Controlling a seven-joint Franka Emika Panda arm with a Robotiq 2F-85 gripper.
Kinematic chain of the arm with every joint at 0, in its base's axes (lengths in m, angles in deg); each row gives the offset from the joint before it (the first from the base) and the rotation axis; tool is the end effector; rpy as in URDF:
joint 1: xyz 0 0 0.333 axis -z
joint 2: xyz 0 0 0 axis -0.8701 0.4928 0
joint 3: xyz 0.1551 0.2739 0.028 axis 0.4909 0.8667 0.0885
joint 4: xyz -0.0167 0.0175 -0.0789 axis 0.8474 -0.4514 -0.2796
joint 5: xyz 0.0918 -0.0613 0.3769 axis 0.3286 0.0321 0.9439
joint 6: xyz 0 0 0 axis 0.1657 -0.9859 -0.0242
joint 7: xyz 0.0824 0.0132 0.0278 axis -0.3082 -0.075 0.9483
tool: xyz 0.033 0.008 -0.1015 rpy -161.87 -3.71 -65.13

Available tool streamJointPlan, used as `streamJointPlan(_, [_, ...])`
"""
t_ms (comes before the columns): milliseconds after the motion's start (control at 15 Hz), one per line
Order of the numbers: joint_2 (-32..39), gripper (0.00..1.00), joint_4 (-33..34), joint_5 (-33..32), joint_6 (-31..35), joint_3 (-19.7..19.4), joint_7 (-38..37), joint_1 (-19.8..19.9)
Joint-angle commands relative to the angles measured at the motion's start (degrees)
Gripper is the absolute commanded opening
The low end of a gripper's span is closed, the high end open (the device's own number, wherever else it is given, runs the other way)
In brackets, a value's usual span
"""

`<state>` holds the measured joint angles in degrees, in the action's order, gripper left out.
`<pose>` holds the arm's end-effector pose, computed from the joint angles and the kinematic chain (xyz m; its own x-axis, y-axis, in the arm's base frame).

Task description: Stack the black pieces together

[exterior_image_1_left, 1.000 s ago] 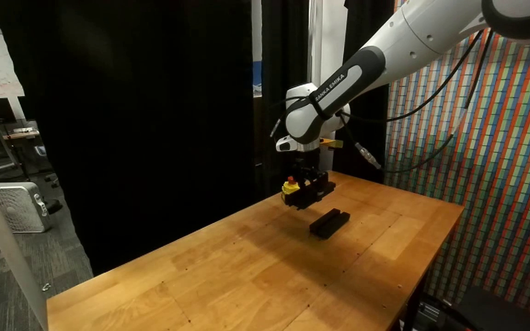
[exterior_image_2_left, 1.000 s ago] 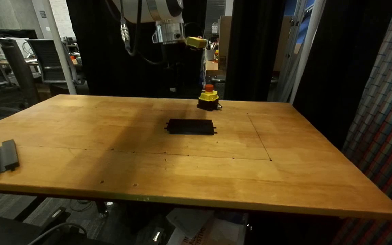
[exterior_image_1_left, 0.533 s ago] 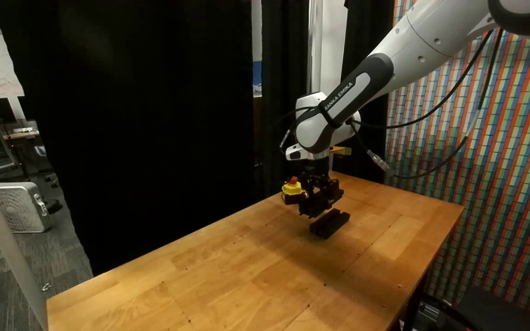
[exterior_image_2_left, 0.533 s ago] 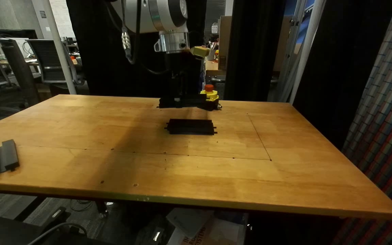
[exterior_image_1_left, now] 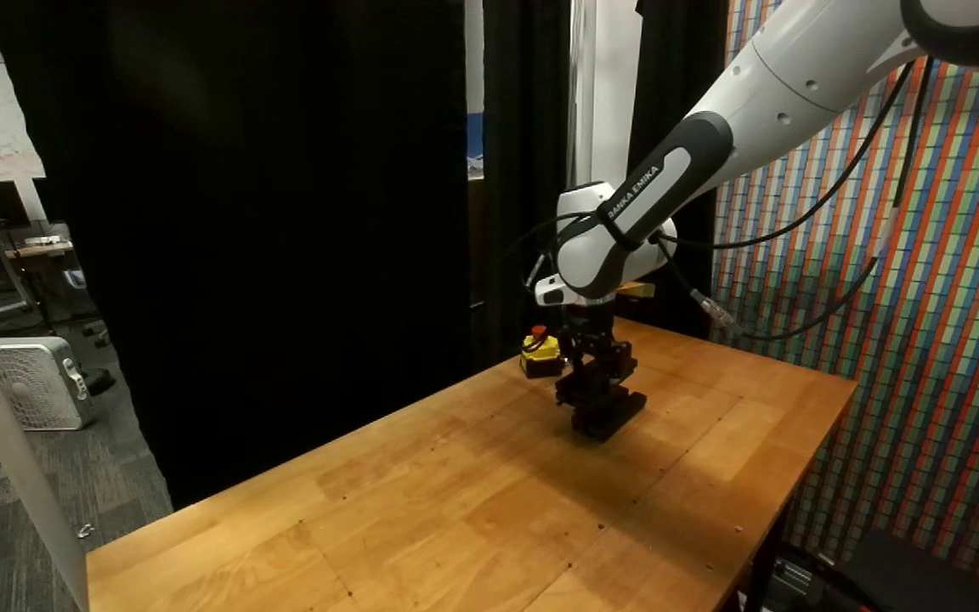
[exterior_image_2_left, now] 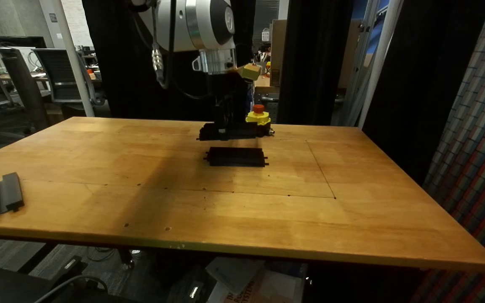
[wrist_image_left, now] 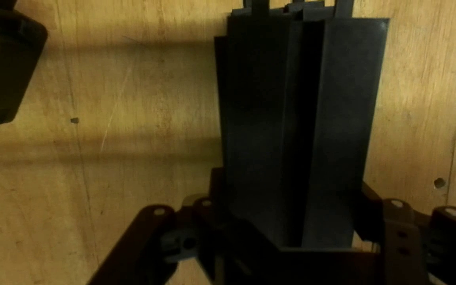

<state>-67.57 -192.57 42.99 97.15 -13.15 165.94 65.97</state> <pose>0.5858 -0.0273 0.2845 -0.1262 0.9856 -0.1128 0.9919 0.1240 -0.0262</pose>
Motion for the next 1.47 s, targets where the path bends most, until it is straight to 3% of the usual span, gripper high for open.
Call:
streamJointPlan(0, [-1.91,0.46,-3.17,1.19,3.39,-0.34,1.93,0.65])
streamJointPlan(1400, [1.02,0.46,-2.76,2.96,3.83,-0.48,6.16,2.77])
